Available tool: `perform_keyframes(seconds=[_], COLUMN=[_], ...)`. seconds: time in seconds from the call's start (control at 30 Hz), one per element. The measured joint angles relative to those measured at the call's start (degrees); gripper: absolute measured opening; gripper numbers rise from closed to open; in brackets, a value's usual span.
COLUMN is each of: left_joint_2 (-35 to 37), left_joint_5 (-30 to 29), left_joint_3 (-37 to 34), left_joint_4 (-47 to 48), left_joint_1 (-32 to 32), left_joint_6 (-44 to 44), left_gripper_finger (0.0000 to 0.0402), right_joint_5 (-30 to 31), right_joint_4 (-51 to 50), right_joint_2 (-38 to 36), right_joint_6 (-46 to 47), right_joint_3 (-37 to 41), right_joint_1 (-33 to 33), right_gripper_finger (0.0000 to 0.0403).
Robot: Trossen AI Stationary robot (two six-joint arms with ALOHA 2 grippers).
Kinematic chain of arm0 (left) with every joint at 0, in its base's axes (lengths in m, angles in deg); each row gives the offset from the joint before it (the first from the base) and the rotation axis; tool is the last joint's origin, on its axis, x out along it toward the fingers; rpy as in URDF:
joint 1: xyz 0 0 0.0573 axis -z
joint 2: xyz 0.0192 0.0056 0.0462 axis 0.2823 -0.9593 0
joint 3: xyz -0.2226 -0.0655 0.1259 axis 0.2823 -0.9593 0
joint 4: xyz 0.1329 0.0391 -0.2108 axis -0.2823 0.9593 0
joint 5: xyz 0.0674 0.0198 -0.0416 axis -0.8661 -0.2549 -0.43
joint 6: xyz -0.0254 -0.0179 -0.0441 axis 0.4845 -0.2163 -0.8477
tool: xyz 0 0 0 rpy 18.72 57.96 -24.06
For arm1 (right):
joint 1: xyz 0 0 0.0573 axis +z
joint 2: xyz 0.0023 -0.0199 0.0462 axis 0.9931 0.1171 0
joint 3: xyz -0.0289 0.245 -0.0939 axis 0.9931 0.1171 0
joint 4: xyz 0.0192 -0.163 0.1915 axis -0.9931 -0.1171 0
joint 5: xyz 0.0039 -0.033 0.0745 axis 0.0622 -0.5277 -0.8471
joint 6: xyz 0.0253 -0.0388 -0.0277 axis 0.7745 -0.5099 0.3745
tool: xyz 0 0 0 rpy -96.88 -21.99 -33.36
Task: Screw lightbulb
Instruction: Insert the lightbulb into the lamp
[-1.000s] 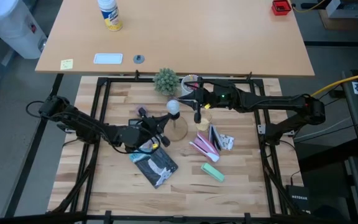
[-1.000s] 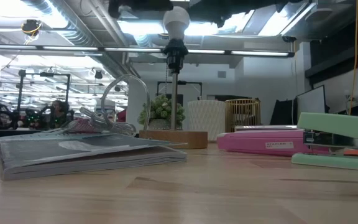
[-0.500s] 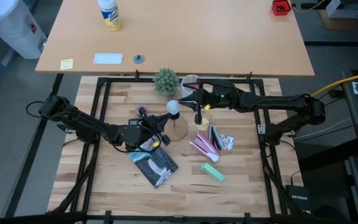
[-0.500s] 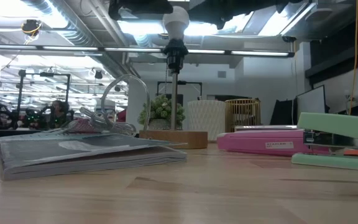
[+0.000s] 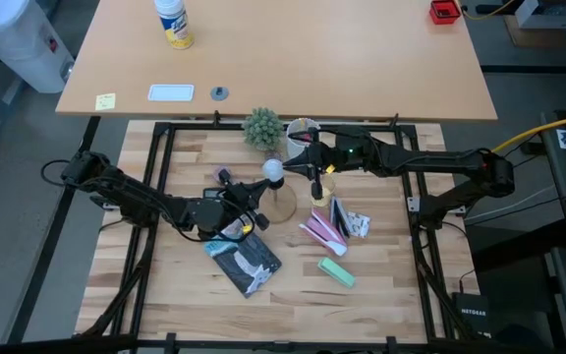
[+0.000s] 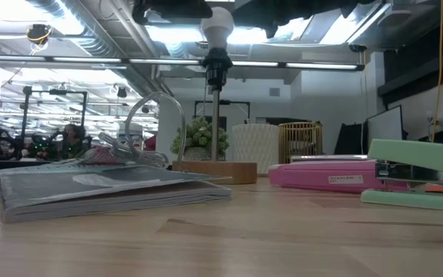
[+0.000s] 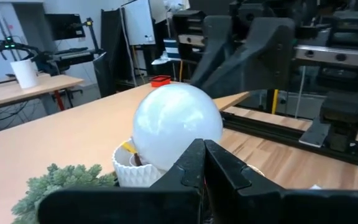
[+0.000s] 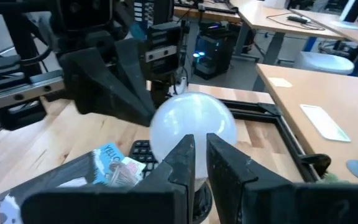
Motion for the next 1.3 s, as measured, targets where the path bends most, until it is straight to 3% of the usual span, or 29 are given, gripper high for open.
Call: perform_keyframes(seconds=[0.9,1.17,1.3], left_joint_2=[0.0,0.0,0.0], left_joint_5=[-2.2,-2.3,-0.9], left_joint_3=[0.0,0.0,0.0], left_joint_4=[-1.0,-2.1,-2.0], left_joint_1=[3.1,2.9,2.5], left_joint_6=[2.0,5.8,6.1], left_gripper_finger=[0.0001,0.0001,0.0001], right_joint_5=[-2.1,9.4,10.9], right_joint_4=[-2.5,0.6,3.3], right_joint_2=[-2.5,-2.1,-0.1], right_joint_6=[-0.2,-4.7,-6.4], right_joint_3=[0.0,0.0,0.0], right_joint_1=[1.1,1.1,1.1], right_gripper_finger=[0.0044,0.0044,0.0044])
